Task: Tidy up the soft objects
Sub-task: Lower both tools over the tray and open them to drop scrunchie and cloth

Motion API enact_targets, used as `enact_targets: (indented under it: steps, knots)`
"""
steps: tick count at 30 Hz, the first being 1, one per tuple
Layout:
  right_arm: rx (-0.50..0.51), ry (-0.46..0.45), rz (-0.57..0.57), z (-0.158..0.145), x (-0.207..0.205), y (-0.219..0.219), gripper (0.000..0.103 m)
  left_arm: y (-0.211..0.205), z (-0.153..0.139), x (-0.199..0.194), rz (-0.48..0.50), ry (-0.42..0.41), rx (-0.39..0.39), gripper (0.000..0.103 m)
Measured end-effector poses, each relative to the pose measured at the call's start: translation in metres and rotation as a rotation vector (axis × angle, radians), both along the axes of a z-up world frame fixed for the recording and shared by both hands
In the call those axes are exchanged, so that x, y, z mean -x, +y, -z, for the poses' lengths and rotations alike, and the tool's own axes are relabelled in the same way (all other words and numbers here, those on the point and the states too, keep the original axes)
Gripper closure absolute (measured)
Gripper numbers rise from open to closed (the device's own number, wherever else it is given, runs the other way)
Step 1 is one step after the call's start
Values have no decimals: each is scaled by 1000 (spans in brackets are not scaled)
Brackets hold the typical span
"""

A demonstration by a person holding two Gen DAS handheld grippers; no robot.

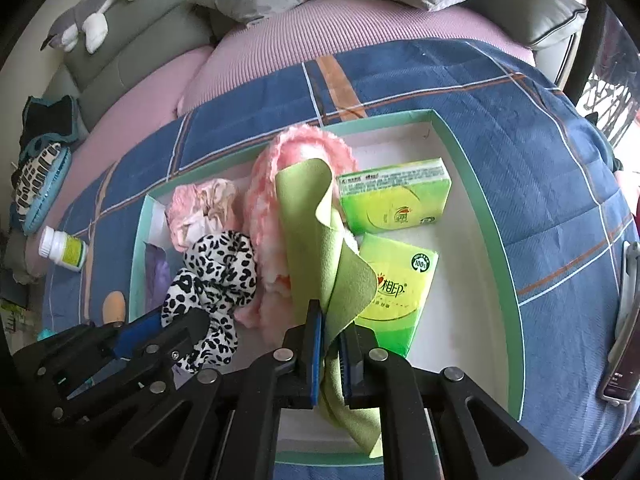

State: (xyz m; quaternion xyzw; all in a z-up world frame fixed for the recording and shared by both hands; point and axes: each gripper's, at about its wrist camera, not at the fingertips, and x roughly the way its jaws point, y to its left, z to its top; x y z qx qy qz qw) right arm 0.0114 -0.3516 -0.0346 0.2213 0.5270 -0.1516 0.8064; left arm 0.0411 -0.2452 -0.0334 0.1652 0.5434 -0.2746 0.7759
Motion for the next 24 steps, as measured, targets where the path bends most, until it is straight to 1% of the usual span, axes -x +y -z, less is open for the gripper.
enact_targets:
  steps: [4, 9, 11, 13, 24]
  knots:
    - [4, 9, -1, 1, -1, 0, 93, 0, 4, -1, -3, 15, -6, 86]
    - [9, 6, 0, -2, 0, 1, 93, 1, 2, -1, -3, 15, -1, 85]
    - [13, 0, 0, -4, -1, 2, 93, 2, 1, -2, -2, 15, 3, 82]
    - [21, -5, 2, -7, 0, 3, 93, 3, -2, -1, 0, 14, 9, 79]
    - [41, -29, 11, -17, 5, 3, 93, 13, -21, 1, -7, -13, 51, 78]
